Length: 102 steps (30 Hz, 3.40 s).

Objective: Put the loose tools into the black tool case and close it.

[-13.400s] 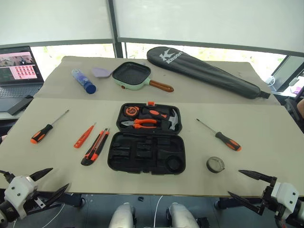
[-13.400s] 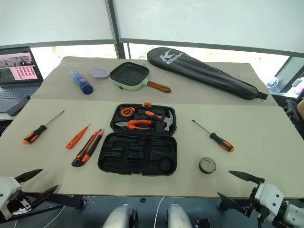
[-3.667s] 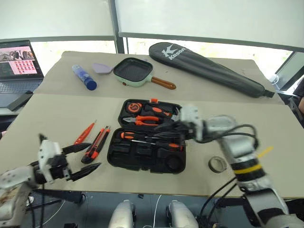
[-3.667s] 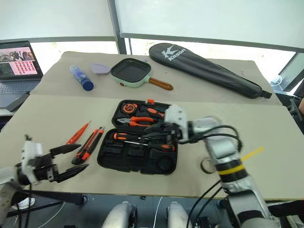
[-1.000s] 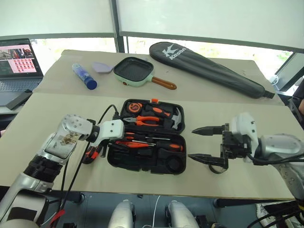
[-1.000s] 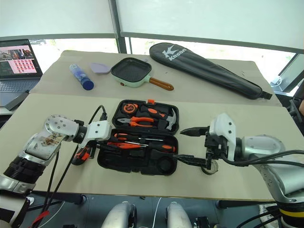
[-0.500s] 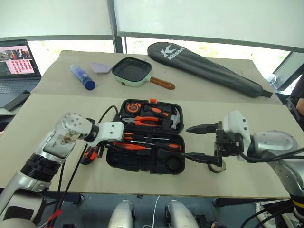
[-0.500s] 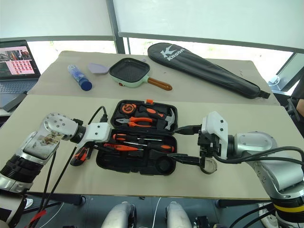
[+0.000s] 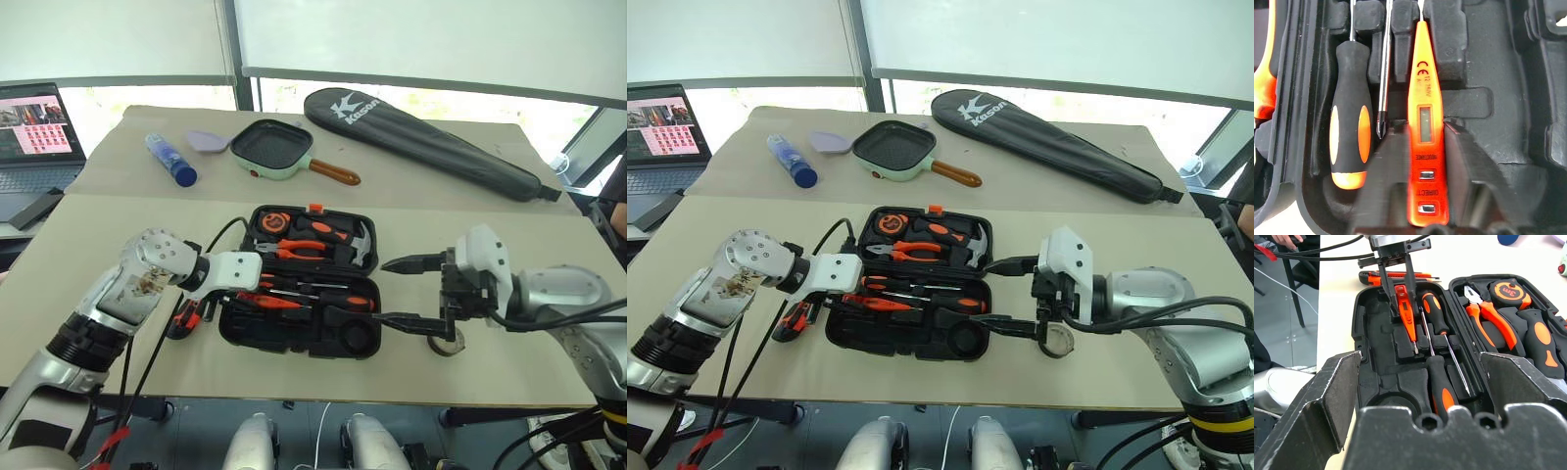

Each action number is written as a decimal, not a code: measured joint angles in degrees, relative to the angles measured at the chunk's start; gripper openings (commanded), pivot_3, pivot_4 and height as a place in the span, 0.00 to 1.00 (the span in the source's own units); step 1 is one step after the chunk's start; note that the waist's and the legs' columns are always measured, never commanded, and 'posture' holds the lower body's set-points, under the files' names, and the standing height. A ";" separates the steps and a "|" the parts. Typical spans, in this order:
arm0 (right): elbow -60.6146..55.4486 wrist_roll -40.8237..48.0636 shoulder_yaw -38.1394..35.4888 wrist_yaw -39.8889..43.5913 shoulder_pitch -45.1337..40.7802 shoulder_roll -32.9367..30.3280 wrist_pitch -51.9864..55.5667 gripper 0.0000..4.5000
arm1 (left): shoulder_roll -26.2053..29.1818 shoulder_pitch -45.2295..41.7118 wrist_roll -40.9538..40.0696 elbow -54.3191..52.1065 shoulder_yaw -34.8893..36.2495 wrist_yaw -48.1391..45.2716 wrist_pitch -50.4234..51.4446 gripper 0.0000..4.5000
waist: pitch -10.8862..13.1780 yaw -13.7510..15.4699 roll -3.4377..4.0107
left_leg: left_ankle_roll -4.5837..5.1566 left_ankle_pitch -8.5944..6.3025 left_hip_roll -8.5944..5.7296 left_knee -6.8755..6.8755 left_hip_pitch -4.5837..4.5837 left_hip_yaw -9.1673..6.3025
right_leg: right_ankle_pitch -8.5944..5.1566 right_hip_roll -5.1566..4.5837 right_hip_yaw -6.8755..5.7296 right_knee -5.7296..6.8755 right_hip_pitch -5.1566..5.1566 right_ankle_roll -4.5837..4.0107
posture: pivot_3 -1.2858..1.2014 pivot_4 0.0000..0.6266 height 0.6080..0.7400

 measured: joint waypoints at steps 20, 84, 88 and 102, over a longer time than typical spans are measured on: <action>1.53 -0.75 1.69 0.20 0.17 4.76 -0.82 1.00 | -8.23 6.46 -17.61 4.70 13.21 2.29 0.10 0.22 | 0.02 0.28 0.00 | 0.03 -0.02 -0.01 0.36 -0.23 -0.17 | 0.03 -0.03 -0.10 0.06 -0.04 0.05 | 0.52 0.24 1.00; 9.16 -5.41 -20.49 10.77 28.67 16.54 -38.19 1.00 | -0.17 57.16 -31.81 8.95 58.05 9.38 -5.96 1.00 | -0.30 0.63 0.17 | -0.13 -0.07 0.22 -0.12 0.72 0.04 | -0.20 -0.37 0.04 -0.06 0.16 -0.34 | 0.52 0.24 1.00; 3.35 -1.56 -13.24 7.04 19.76 16.47 -32.32 1.00 | 1.53 53.21 -35.18 -1.29 55.41 16.27 6.61 1.00 | -0.27 0.44 0.25 | -0.07 -0.02 0.23 -0.13 0.61 0.02 | -0.06 -0.34 0.07 0.00 0.17 -0.13 | 0.52 0.24 1.00; 2.59 -1.21 -3.94 6.70 11.90 17.11 -29.16 1.00 | -5.90 34.35 -27.98 -10.27 33.10 40.33 23.90 0.84 | -0.29 0.53 0.23 | -0.07 -0.03 0.04 -0.21 0.42 -0.05 | 0.01 -0.21 0.07 0.00 0.15 -0.05 | 0.52 0.24 1.00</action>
